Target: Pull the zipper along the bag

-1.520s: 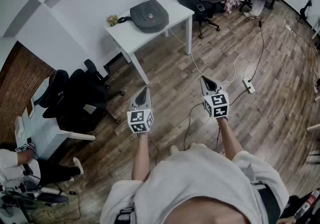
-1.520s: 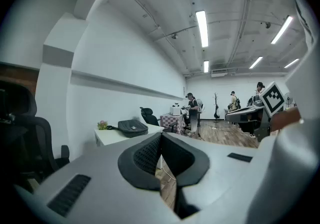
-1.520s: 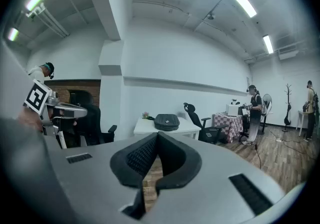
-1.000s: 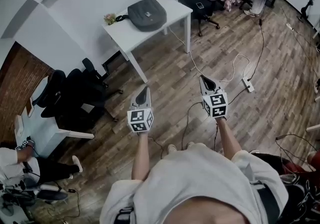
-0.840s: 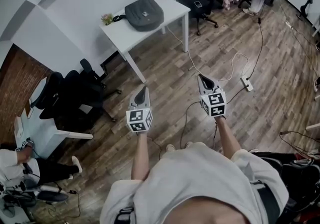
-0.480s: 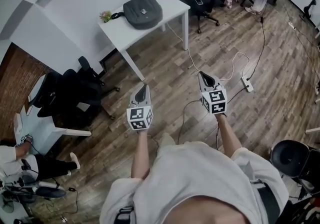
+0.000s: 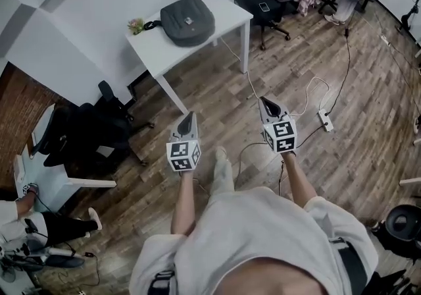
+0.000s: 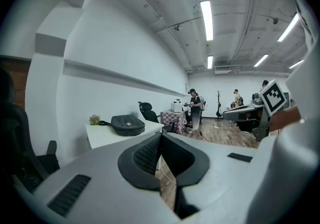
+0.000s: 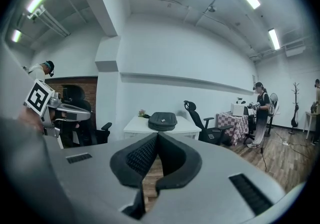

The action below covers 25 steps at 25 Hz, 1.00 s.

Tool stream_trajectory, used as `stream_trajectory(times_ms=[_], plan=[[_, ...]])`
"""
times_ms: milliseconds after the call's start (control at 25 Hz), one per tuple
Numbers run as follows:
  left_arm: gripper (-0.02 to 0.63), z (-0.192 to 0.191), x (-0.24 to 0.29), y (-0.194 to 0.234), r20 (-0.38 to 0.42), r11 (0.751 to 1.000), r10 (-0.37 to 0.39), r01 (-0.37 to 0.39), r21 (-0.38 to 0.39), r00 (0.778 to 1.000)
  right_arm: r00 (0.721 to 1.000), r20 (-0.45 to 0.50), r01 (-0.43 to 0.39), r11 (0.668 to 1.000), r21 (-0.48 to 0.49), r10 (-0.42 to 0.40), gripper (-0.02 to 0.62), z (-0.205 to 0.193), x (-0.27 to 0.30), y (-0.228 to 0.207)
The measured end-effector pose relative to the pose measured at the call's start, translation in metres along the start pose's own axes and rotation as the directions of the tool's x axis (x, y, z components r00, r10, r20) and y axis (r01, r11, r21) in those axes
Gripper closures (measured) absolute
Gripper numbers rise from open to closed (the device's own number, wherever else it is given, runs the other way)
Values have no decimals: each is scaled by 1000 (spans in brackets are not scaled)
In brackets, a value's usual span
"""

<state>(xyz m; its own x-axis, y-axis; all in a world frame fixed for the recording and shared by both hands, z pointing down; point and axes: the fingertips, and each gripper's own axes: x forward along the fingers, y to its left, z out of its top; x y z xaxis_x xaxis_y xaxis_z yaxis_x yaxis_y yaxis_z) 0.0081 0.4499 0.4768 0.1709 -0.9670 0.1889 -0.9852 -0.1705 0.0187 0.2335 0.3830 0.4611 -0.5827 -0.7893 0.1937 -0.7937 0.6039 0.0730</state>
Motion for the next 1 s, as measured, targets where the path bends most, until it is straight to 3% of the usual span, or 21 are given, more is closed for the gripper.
stream_trajectory(times_ms=[640, 1000], plan=[[580, 65, 226, 119, 26, 993, -117, 117, 7, 993, 997, -20, 75, 997, -27, -75, 582, 58, 218, -63], [580, 82, 311, 179, 30, 989, -150, 150, 7, 988, 995, -19, 92, 995, -32, -93, 581, 77, 321, -75]])
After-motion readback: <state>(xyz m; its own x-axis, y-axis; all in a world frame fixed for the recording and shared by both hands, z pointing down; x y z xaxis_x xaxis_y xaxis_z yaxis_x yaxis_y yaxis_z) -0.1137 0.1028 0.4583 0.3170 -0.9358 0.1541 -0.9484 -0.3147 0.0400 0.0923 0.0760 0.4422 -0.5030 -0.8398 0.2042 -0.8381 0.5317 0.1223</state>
